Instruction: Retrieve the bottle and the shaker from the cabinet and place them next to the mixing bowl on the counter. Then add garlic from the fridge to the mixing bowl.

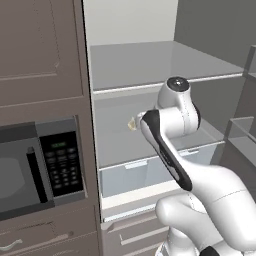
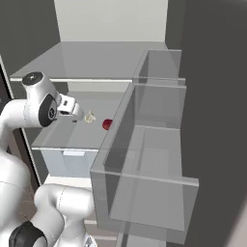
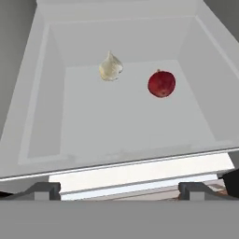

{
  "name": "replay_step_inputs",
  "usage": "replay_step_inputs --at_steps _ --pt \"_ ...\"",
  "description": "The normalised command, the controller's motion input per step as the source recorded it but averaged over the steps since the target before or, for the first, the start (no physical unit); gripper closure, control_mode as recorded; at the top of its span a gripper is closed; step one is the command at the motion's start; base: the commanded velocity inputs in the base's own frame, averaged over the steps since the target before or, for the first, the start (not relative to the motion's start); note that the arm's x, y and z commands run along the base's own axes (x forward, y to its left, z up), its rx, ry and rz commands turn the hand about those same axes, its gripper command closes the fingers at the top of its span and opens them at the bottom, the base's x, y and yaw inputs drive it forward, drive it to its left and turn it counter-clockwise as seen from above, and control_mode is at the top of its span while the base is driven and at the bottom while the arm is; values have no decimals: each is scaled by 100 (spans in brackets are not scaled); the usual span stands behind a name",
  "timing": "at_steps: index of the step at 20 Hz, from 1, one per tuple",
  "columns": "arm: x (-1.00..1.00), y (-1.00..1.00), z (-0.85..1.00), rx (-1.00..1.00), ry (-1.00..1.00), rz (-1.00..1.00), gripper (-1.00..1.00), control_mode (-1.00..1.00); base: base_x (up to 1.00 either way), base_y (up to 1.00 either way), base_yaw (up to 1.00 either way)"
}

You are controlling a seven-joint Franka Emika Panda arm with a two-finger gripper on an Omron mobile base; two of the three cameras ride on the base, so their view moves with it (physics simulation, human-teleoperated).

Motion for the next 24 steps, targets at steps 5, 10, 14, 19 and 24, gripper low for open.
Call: replay_step_inputs --at_steps 5,10,14,19,24 --pt "26 0 -22 3 -4 17 -100 -100 0 0 0" --pt "24 0 -4 0 0 15 -100 -100 0 0 0" --pt "39 0 -14 0 -13 1 -100 -100 0 0 0" --pt "24 0 -5 0 -17 0 -100 -100 0 0 0" --pt "28 0 -16 0 -15 0 -100 -100 0 0 0"
